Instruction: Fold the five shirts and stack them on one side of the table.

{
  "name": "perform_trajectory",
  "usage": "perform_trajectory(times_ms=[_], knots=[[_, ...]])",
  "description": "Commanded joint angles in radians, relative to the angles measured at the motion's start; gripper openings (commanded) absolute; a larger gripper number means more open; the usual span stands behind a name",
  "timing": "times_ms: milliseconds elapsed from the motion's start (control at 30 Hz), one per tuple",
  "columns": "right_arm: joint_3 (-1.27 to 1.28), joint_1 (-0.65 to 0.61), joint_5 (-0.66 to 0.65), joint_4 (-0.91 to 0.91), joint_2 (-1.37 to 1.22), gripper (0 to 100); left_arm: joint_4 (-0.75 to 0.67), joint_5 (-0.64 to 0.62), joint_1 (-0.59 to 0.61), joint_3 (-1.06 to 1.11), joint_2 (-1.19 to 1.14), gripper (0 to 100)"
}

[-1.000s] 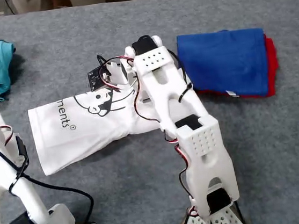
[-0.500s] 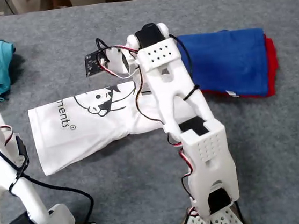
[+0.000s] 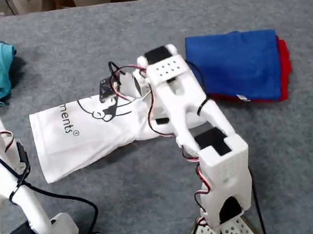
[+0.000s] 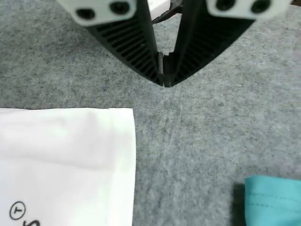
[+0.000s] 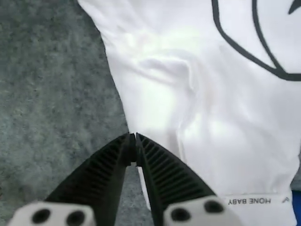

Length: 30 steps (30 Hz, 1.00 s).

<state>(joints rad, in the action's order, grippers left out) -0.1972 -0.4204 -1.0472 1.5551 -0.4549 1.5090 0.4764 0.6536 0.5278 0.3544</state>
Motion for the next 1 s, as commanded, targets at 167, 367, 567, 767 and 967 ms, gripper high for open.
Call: perform_trajectory(times_ms=[167,367,567,767,967], knots=[[0.102,0.012,0.012,-0.381,0.059,0.2,0.002,0.006,0.006,-0.046,0.022,2],[0.148,0.012,0.012,-0.589,0.058,0.2,0.002,0.006,0.006,-0.046,0.024,2],[0.183,0.012,0.012,-0.667,0.058,0.2,0.002,0.006,0.006,-0.046,0.024,2],[0.14,0.03,0.012,-0.548,0.081,0.2,0.002,0.006,0.009,-0.046,0.028,2],[0.03,0.077,0.012,-0.361,0.154,0.2,0.002,0.006,0.006,-0.046,0.028,2]])
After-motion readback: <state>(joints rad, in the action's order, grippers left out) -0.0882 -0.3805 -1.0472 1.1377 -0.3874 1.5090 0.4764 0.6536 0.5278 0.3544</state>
